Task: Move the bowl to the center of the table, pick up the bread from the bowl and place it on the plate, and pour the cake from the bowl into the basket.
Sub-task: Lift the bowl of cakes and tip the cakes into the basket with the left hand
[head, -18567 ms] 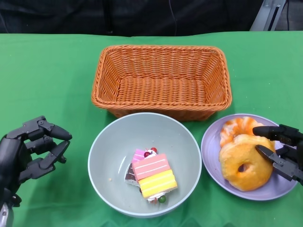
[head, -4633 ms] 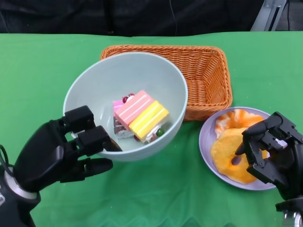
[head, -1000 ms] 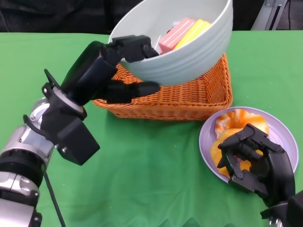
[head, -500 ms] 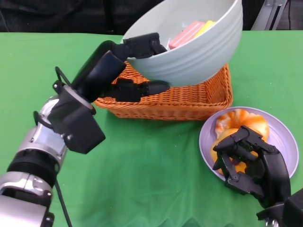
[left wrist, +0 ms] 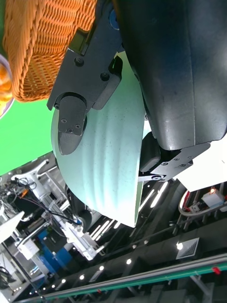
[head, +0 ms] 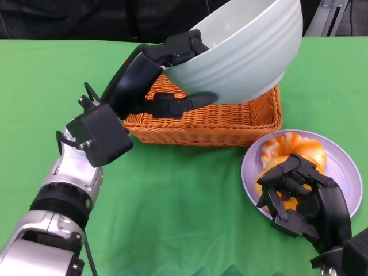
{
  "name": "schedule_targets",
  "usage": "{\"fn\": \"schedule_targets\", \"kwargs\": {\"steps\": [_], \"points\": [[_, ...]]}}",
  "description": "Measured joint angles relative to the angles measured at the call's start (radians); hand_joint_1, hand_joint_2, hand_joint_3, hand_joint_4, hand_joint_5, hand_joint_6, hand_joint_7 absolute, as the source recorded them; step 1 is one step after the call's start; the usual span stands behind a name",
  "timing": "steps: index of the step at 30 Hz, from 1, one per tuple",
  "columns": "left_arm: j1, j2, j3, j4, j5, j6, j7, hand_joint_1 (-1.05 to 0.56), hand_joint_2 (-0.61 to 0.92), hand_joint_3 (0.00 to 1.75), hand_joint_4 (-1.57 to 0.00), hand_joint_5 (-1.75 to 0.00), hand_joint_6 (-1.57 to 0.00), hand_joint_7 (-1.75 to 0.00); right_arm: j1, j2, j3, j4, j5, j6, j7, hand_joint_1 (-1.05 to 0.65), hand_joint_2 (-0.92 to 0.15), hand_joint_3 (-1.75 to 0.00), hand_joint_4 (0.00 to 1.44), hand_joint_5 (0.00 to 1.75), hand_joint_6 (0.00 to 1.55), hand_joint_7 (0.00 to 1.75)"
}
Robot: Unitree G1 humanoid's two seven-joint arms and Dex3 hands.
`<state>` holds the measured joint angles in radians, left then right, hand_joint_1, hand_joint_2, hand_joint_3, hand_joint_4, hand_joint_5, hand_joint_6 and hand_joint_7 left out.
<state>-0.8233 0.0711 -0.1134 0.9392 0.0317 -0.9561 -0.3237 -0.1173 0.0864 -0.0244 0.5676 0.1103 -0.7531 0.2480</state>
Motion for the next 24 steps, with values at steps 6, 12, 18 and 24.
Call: {"fn": "schedule_targets", "kwargs": {"steps": [6,12,18,24], "points": [[0.000,-0.013,0.021,0.000,-0.013,0.031,-0.015,-0.19,0.88,0.54,-0.62,-1.48,-0.69,-1.26,0.000,0.000,0.000,0.010,0.001,-0.006,0.002,-0.09,-0.67,-0.91,0.73,1.62,0.65,1.32],[-0.001,-0.044,0.057,-0.004,-0.078,0.123,-0.067,-0.17,0.87,0.58,-0.66,-1.46,-0.73,-1.22,0.000,0.001,0.001,0.010,0.002,-0.006,0.004,-0.08,-0.66,-0.92,0.73,1.64,0.65,1.34],[-0.002,-0.069,0.090,-0.020,-0.122,0.215,-0.081,-0.15,0.87,0.57,-0.67,-1.47,-0.73,-1.23,0.000,0.000,0.002,0.010,0.002,-0.006,0.009,-0.09,-0.67,-0.89,0.71,1.64,0.64,1.34],[-0.002,-0.094,0.128,-0.054,-0.188,0.351,-0.119,-0.16,0.92,0.49,-0.68,-1.46,-0.74,-1.21,0.008,0.001,0.003,0.006,0.002,-0.004,0.013,-0.10,-0.68,-0.87,0.70,1.65,0.64,1.35]]}}
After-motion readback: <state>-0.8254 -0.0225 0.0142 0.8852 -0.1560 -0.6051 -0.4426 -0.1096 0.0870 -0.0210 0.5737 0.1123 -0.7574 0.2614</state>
